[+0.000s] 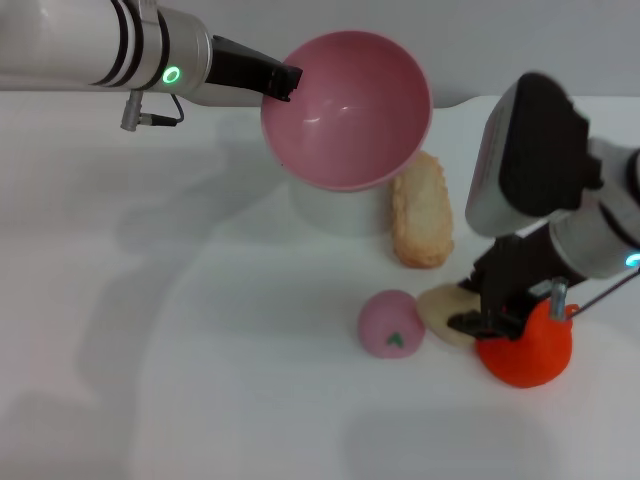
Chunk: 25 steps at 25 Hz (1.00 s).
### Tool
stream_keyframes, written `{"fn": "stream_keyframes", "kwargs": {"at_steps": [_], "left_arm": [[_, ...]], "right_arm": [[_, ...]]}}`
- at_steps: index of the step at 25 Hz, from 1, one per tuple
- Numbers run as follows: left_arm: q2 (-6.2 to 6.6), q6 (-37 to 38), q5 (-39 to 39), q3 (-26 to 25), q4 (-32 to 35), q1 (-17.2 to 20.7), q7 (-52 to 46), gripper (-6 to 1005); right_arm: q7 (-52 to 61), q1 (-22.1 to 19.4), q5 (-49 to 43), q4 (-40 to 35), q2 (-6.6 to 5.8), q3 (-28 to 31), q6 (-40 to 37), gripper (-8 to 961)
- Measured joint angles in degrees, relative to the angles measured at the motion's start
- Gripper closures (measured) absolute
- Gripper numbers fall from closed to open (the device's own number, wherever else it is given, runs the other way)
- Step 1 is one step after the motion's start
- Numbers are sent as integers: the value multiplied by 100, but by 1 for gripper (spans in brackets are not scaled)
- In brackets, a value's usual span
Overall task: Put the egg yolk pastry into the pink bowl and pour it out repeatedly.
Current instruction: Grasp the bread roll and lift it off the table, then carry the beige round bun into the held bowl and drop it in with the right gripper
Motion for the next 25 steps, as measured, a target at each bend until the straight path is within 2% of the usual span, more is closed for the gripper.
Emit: {"fn": "stream_keyframes", "kwargs": {"at_steps": [10, 15, 19, 25], "left_arm": [[11, 29, 27, 21, -166, 6, 24, 954], [11, 106, 36, 44, -221, 34, 64, 954], [-4, 272, 10, 78, -191, 56, 124, 954], [-19, 391, -15, 201, -152, 56, 126, 954]], "right_arm": [[-89, -13, 881, -2091, 3, 200, -1157, 619], [-230, -28, 1153, -2877, 5, 615, -999, 651], [-318, -134, 1114, -2698, 23, 716, -32, 690], [-329, -72, 1045, -1708, -5, 667, 1046, 761]]}}
